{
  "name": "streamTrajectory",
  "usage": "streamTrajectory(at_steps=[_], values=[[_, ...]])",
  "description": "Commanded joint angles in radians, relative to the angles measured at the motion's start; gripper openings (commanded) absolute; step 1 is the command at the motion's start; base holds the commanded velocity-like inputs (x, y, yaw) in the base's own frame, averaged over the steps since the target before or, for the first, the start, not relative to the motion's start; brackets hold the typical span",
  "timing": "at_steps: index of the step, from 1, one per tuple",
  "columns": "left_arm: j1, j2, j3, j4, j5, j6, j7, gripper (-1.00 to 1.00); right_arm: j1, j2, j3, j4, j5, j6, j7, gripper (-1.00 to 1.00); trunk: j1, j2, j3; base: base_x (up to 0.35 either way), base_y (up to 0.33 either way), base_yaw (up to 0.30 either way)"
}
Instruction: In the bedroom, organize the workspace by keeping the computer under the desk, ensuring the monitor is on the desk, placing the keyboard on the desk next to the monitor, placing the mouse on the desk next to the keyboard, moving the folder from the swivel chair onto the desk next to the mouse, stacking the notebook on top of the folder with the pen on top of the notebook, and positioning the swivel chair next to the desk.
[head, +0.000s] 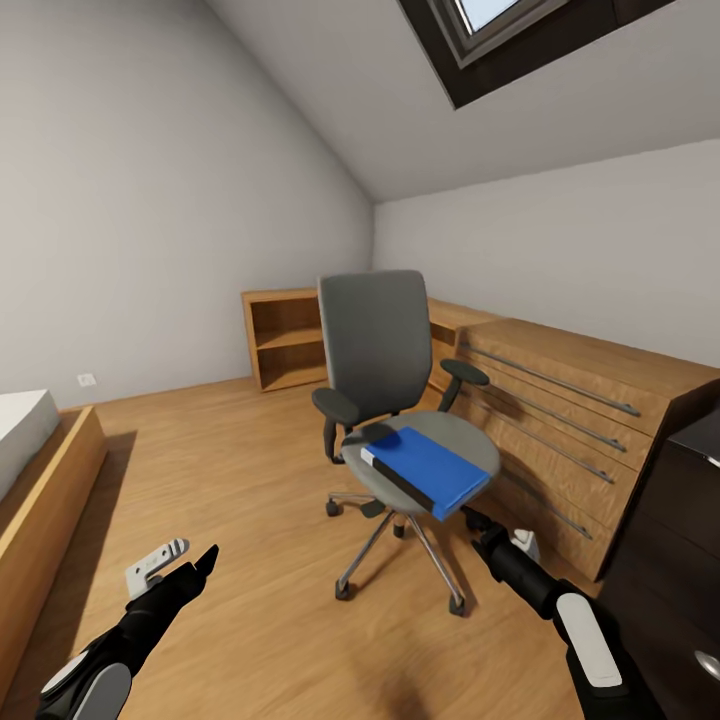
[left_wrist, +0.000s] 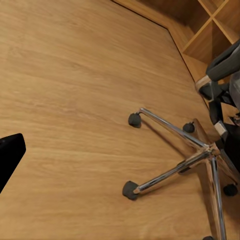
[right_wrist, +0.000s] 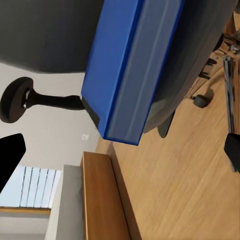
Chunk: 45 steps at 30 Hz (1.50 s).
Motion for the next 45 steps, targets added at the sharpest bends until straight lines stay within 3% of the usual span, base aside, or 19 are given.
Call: streamTrajectory(at_steps=[1,35,45], values=[[-0.001,0.000,0.000,-0.001,0.010,0.004,0.007,1.00,-0.001,0.000,-0.002,0.000,-0.003,0.007,0.002,1.00,0.000,0.000,-0.001,0.094,0.000,0.000],[-0.001,-0.001,0.000,0.001,0.010,0.004,0.007,1.00,-0.001,0.000,-0.003,0.005,-0.007,0.007,0.000,1.00,0.000,0.000,-0.001,0.074,0.004,0.000],[-0.001,-0.001,0.000,0.001,0.010,0.004,0.007,1.00,-0.001,0.002,-0.003,0.006,-0.008,0.007,-0.040,1.00,0.000,0.000,-0.001,0.010,0.007,0.000]])
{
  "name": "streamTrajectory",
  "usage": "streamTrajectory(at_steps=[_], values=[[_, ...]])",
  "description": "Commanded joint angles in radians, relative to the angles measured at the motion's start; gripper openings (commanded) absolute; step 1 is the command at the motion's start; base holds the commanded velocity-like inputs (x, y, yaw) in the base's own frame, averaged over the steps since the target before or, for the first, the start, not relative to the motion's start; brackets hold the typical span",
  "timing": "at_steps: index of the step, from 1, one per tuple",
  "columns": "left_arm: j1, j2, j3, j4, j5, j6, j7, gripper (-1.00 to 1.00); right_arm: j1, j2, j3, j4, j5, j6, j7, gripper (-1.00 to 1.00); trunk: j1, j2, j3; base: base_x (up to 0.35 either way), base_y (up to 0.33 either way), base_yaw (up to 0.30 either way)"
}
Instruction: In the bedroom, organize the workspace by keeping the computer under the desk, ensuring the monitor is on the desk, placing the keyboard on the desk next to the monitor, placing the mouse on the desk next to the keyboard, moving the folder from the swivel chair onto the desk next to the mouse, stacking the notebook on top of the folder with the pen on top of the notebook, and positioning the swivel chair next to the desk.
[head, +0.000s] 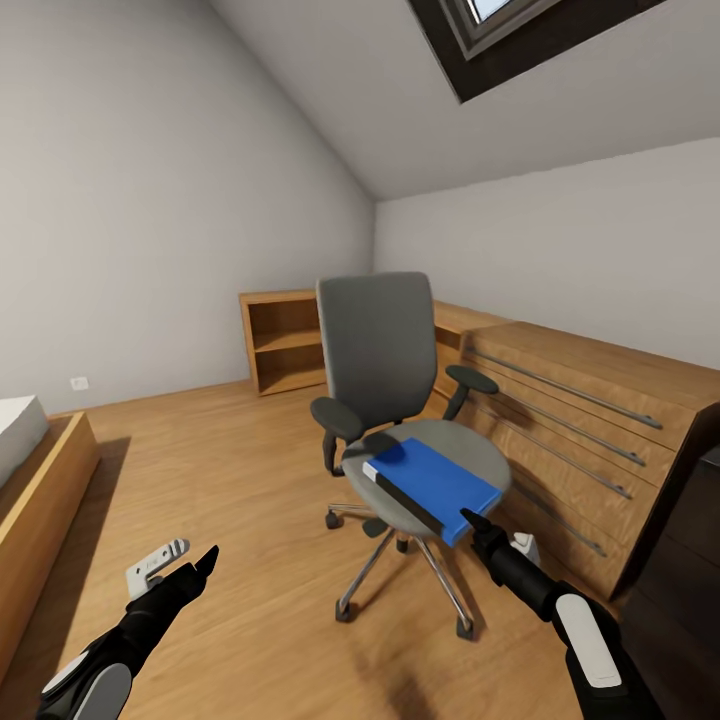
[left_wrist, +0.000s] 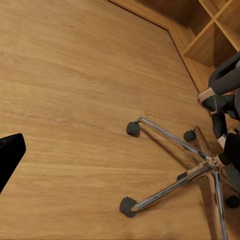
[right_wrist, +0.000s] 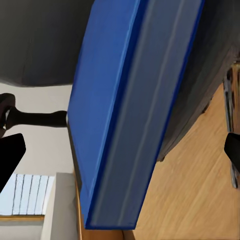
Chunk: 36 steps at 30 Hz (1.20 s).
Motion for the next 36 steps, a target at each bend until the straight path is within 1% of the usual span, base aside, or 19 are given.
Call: streamTrajectory(at_steps=[1,9,27,28,36], values=[[-0.001,0.000,0.000,-0.002,0.010,0.003,0.007,1.00,-0.001,0.001,-0.002,0.000,-0.003,0.007,0.000,1.00,0.000,0.000,-0.001,0.117,0.094,0.000],[-0.001,0.000,0.000,-0.002,0.010,0.004,0.007,1.00,-0.001,0.001,-0.002,0.000,-0.003,0.007,-0.002,1.00,0.000,0.000,-0.001,0.090,0.067,0.000],[-0.001,0.000,0.000,-0.002,0.010,0.003,0.007,1.00,-0.001,0.001,-0.002,0.000,-0.003,0.007,-0.003,1.00,0.000,0.000,-0.001,0.004,0.003,0.000],[-0.001,0.000,0.000,-0.002,0.010,0.003,0.007,1.00,-0.001,0.001,-0.002,0.000,-0.003,0.007,-0.004,-1.00,0.000,0.000,-0.001,0.000,0.000,0.000],[-0.001,0.000,0.000,-0.002,0.010,0.005,0.007,1.00,-0.001,0.000,-0.001,0.000,-0.003,0.008,-0.008,-1.00,0.000,0.000,-0.001,0.000,0.000,0.000]])
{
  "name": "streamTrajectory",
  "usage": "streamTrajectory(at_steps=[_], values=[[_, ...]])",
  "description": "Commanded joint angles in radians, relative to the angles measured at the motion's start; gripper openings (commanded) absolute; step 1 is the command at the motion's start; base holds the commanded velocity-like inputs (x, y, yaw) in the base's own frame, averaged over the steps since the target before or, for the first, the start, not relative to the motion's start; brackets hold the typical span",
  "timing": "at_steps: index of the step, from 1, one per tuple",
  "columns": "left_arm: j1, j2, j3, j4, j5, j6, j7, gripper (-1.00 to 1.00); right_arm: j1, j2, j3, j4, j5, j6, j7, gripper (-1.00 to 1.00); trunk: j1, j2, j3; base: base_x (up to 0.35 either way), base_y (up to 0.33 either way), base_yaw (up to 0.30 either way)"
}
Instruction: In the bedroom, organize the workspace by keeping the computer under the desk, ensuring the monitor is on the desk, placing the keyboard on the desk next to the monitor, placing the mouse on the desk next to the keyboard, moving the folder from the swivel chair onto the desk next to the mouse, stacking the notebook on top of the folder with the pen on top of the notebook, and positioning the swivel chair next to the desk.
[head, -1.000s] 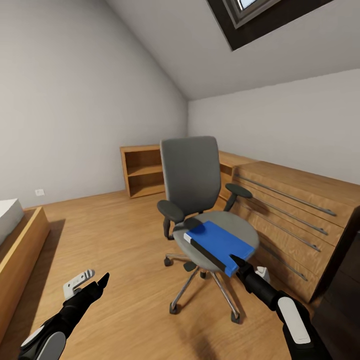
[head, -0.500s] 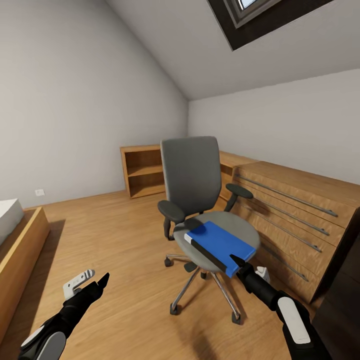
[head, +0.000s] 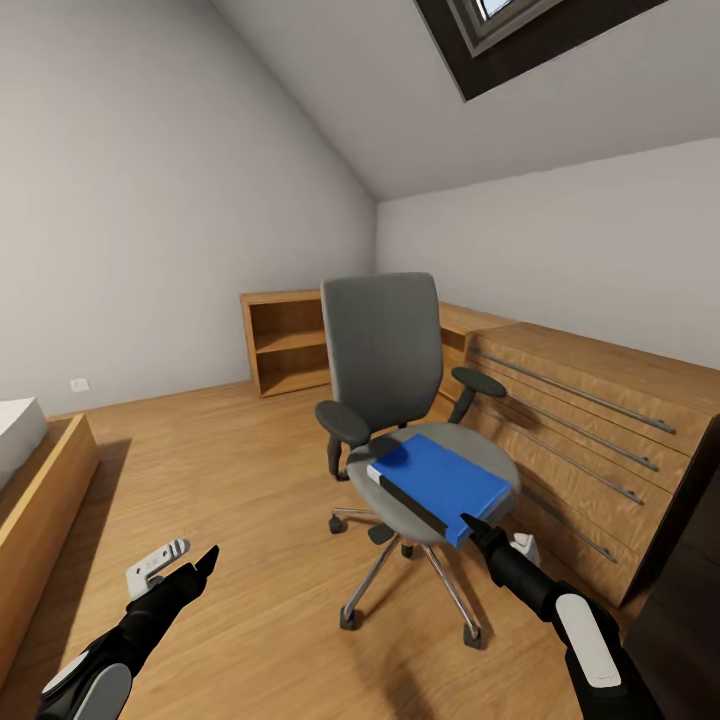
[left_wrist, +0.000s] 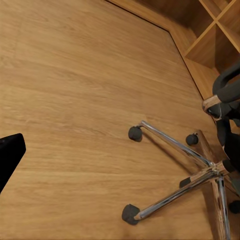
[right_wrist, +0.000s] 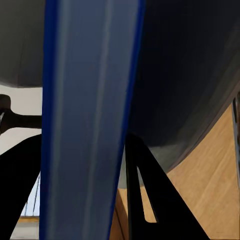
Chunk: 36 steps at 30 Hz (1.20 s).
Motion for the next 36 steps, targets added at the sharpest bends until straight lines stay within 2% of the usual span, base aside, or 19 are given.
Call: streamTrajectory(at_steps=[1,8,22,27,36], values=[[-0.001,0.001,0.000,-0.002,0.010,0.005,0.007,1.00,-0.001,0.000,-0.002,0.000,-0.002,0.006,0.001,-1.00,0.000,0.000,-0.001,0.000,0.000,0.000],[-0.001,0.002,0.000,-0.002,0.010,0.007,0.007,1.00,-0.001,0.000,-0.002,0.000,-0.003,0.006,0.002,-1.00,0.000,0.000,-0.001,0.000,0.000,0.000],[-0.001,0.001,-0.001,-0.002,0.010,0.008,0.009,1.00,-0.001,-0.003,-0.005,-0.003,-0.010,0.002,0.004,-1.00,-0.054,0.098,0.043,-0.010,0.000,0.000],[-0.001,0.001,-0.001,-0.002,0.010,0.008,0.009,1.00,-0.001,-0.004,-0.007,-0.006,-0.011,-0.001,0.004,-1.00,-0.073,0.133,0.058,-0.258,-0.026,0.000],[-0.001,0.000,-0.001,-0.002,0.010,0.008,0.010,1.00,-0.001,-0.026,-0.029,-0.012,-0.011,-0.006,0.005,-1.00,-0.108,0.196,0.087,-0.319,-0.077,0.000]])
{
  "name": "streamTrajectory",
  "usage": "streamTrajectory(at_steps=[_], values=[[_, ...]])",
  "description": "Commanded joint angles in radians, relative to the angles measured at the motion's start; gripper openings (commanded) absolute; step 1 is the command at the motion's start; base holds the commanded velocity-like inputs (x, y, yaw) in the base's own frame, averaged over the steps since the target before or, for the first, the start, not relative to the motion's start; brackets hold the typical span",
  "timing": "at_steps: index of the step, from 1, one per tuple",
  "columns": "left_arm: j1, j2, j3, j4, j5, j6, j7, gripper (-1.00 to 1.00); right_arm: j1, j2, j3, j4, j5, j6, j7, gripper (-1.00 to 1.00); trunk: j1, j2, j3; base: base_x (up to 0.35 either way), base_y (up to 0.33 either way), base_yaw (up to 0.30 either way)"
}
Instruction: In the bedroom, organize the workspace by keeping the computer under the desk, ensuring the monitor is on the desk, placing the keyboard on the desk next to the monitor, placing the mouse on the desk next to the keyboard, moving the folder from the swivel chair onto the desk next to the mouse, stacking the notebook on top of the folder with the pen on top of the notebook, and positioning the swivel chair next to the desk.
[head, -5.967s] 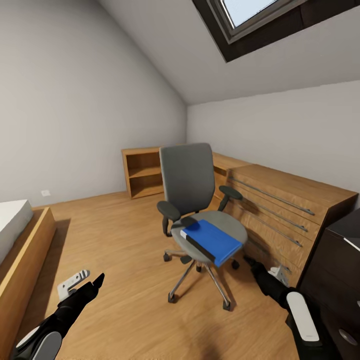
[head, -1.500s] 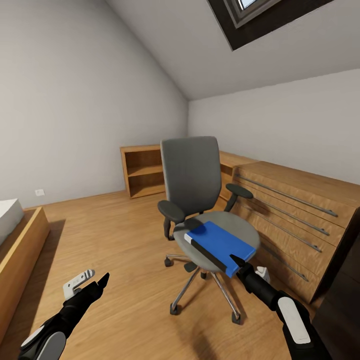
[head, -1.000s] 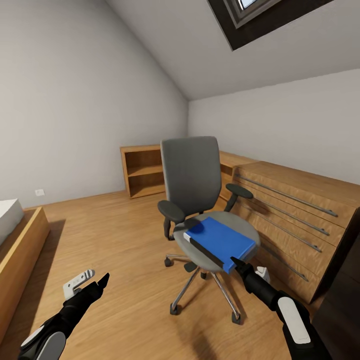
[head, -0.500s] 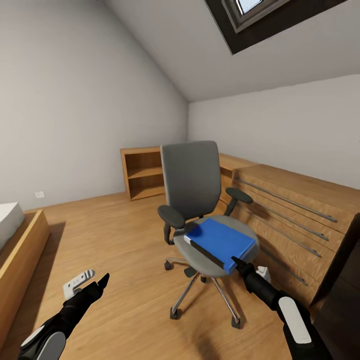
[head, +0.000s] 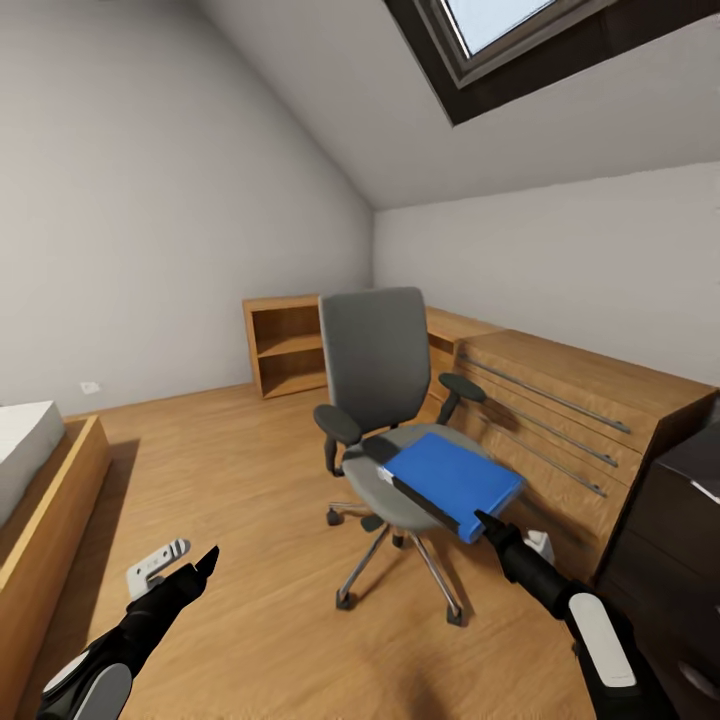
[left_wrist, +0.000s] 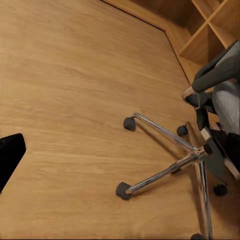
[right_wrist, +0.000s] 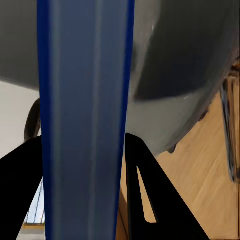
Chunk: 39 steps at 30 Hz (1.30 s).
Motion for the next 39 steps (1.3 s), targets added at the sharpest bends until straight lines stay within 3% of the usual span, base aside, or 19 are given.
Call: streamTrajectory(at_steps=[1,8,22,31,39], values=[[-0.001,0.000,0.000,-0.002,0.010,0.004,0.007,1.00,-0.001,-0.002,-0.008,-0.002,-0.001,0.006,0.002,-1.00,-0.005,0.007,0.002,-0.217,-0.061,0.000],[-0.001,0.000,0.000,-0.002,0.010,0.003,0.007,1.00,-0.001,-0.024,-0.043,-0.055,0.000,0.006,0.001,-1.00,-0.031,0.056,0.024,-0.079,-0.022,0.000],[-0.001,0.000,0.000,-0.002,0.010,0.002,0.008,1.00,-0.001,-0.047,-0.046,-0.225,0.006,0.013,-0.005,-1.00,-0.085,0.154,0.068,-0.005,-0.001,0.000],[-0.001,0.000,0.000,-0.002,0.010,0.001,0.009,1.00,0.003,-0.019,-0.046,-0.376,0.009,0.011,-0.008,-1.00,-0.120,0.217,0.096,0.000,0.000,0.000],[-0.001,-0.001,-0.002,-0.002,0.010,0.001,0.009,1.00,0.006,0.017,-0.046,-0.487,0.006,0.012,-0.117,-1.00,-0.150,0.273,0.121,0.000,0.000,0.000]])
